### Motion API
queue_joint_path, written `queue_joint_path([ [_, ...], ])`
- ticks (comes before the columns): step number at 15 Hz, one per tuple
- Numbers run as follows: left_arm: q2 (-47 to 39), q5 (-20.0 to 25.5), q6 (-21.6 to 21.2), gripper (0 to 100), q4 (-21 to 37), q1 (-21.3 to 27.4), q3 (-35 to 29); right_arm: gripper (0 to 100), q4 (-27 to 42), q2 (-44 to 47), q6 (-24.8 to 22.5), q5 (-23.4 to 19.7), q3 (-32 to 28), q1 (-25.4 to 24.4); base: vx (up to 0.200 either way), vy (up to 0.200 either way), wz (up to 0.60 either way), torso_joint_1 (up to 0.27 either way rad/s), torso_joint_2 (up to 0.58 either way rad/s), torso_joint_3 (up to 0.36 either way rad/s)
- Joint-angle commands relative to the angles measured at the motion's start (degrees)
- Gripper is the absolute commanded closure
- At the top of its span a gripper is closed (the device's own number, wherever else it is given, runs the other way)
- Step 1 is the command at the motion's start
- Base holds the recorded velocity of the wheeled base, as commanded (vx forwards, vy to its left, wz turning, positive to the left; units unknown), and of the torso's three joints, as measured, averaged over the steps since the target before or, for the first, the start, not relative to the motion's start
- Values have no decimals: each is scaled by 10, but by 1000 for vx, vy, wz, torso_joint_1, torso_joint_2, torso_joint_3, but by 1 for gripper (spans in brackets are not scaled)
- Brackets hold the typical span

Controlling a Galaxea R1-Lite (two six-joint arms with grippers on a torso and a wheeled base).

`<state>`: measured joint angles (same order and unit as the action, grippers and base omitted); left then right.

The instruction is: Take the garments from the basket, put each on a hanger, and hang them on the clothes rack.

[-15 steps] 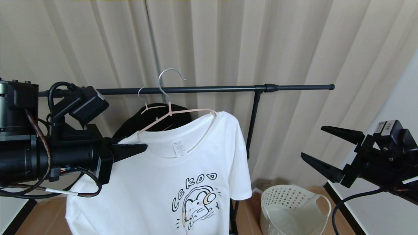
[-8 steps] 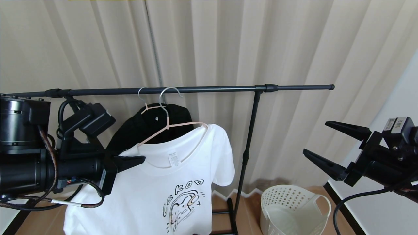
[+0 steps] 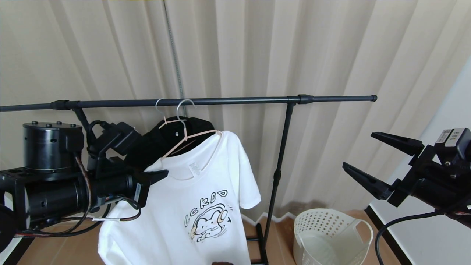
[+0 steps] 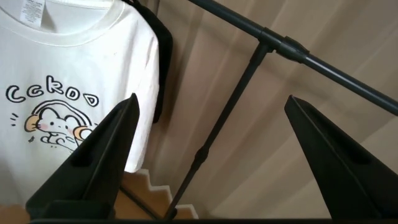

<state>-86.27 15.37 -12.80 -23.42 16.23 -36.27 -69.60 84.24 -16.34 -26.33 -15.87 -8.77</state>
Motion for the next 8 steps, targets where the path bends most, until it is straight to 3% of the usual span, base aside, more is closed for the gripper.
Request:
queue_joint_path([
  [1,-38,-3,1,100,-11,2,-1,0,0,-5,0,0,0,0,0,0,0,0,0,0],
  [4,-80,-10,1,100,-56,3,-12,0,0,-6,0,1,-1,0,0,0,0,0,0,0],
  [8,-142,-71,5,100,-95,10,-52,0,0,-10,0,1,-1,0,0,0,0,0,0,0],
])
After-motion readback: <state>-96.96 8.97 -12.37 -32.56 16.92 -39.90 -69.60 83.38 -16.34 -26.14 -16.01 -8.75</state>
